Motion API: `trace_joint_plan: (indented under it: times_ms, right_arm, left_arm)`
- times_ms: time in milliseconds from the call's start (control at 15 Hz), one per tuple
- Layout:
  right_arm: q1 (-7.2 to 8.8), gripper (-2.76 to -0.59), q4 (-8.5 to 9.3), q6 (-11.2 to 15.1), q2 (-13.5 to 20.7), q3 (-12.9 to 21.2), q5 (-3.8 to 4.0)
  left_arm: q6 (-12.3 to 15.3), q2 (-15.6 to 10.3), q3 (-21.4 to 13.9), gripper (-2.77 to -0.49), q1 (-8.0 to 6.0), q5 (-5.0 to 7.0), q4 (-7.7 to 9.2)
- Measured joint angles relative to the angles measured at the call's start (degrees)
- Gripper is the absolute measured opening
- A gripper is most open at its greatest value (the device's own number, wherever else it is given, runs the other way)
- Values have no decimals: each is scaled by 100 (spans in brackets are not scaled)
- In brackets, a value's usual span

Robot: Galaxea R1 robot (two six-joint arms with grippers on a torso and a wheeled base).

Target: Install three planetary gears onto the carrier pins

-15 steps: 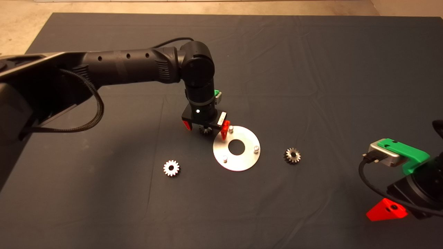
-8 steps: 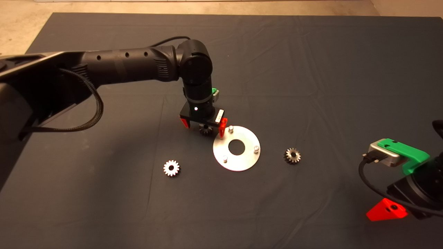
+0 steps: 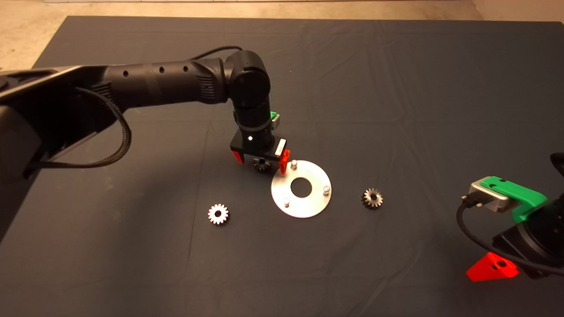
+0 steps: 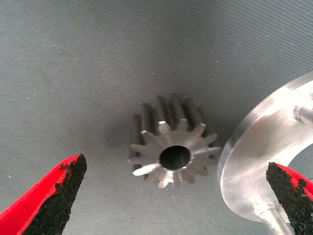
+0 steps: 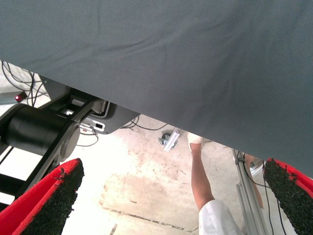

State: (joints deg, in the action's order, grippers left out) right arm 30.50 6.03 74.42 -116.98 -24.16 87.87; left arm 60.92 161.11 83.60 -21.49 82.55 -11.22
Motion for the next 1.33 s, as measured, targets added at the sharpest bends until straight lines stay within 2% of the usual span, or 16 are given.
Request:
trace_joint_plan:
  times_ms: [133,267,400,600,667,867,933,1333]
  right_arm:
    - [0,-61,0,0,-1,0,-2]
    - [0,-61,0,0,-1,0,-2]
    - [0,-61,0,0,-2,0,-2]
    - [0,-61,0,0,-2,0,-2]
    - [0,-61,0,0,0,0,-2]
    - [0,-61,0,0,0,0,-2]
    - [0,-61,0,0,-2,0,-2]
    - [0,-61,0,0,-2,0,-2]
  left_arm:
    - [-24,5,66,-59,0,-7,0]
    - [-172,7,192,-59,5,-9,0]
    - [-218,5,256,-72,6,-9,-2]
    - [-234,20,258,-75,7,-9,0]
    - [-240,20,267,-86,7,-9,0]
    - [-299,20,267,-92,7,-9,0]
    - [-299,17,269,-102,7,-9,0]
    - [-322,35,407,-107,28,-11,-2]
